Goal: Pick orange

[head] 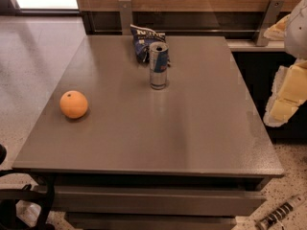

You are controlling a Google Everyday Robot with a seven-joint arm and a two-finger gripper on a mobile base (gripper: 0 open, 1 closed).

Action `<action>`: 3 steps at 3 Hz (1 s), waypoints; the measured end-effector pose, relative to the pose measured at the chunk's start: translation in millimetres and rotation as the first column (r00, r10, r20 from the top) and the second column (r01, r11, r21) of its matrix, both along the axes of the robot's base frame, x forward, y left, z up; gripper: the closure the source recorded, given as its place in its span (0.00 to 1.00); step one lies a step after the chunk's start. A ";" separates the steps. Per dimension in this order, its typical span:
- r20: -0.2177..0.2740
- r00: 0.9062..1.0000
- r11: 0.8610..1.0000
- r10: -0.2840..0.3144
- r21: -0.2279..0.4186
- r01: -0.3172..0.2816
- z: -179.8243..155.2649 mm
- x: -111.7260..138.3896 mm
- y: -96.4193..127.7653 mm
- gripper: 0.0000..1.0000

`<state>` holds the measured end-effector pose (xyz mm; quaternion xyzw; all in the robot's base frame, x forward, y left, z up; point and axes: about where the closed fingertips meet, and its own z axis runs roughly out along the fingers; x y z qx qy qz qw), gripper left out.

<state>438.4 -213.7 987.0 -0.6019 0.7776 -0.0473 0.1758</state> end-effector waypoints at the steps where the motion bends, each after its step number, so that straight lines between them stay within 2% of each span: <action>1: 0.003 1.000 1.000 -0.001 0.007 0.001 -0.2 -0.1 2.2 0.00; 2: 0.023 1.000 0.998 -0.011 0.069 0.009 -1.8 -1.3 20.1 0.00; 3: 0.049 0.998 0.982 -0.045 0.187 0.035 -12.5 -3.1 48.1 0.00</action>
Offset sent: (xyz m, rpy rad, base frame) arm -0.0018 0.0409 -0.0080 0.1477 -0.0332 -0.0220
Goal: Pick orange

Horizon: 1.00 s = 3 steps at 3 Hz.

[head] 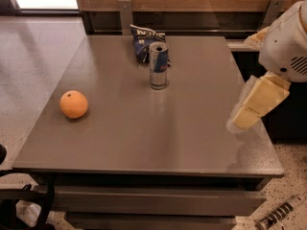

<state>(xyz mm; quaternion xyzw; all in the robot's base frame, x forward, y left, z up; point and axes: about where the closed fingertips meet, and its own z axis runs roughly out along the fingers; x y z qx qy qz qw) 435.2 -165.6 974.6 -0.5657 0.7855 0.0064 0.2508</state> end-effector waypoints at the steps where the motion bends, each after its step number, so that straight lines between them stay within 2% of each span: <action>1: 0.012 1.000 0.983 -0.009 0.181 0.007 -30.8 -3.1 40.6 0.00; 2: 0.056 0.998 0.927 0.024 0.372 -0.043 -61.8 4.3 92.9 0.00; 3: 0.076 0.996 0.856 0.051 0.510 -0.083 -68.9 5.4 139.9 0.00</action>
Offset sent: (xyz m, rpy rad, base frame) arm 0.0096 0.1414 -0.0642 0.6687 -0.0814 0.0539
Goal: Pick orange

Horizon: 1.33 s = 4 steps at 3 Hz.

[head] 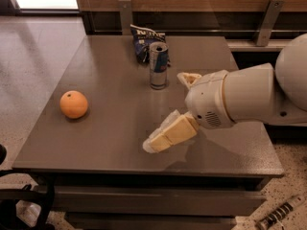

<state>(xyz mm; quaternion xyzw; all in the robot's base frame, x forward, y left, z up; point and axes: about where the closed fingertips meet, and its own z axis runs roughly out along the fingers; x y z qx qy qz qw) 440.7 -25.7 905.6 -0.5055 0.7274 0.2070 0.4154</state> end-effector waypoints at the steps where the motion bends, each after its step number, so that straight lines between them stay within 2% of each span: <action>1: 0.033 0.999 0.995 0.019 0.098 -0.022 11.4 -1.0 44.4 0.00; 2: 0.033 0.999 0.995 0.019 0.096 -0.022 11.3 -1.1 44.0 0.00; 3: 0.049 0.998 0.995 0.039 0.092 -0.043 13.1 13.1 58.6 0.00; 4: 0.074 0.995 0.991 0.072 0.108 -0.080 10.6 45.2 95.3 0.00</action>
Offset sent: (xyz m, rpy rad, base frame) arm -0.0001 0.0347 0.0064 0.0798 -0.0246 0.0147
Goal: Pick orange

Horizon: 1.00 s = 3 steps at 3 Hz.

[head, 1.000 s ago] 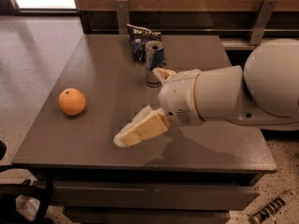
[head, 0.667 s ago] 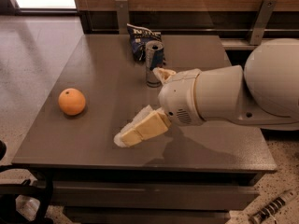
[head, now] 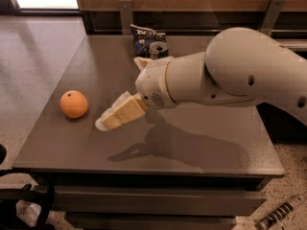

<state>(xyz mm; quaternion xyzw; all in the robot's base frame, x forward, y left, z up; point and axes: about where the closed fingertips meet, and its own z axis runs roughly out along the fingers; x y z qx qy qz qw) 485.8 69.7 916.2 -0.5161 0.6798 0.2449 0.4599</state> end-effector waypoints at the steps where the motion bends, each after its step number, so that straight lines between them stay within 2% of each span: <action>1: 0.018 1.000 0.999 0.010 0.035 -0.010 -9.6 22.9 31.8 0.00; 3: 0.011 1.000 0.996 -0.008 0.090 0.007 -44.3 54.4 92.5 0.00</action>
Offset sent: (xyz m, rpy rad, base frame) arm 0.0646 0.1000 -0.0532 0.0983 -0.0127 -0.0345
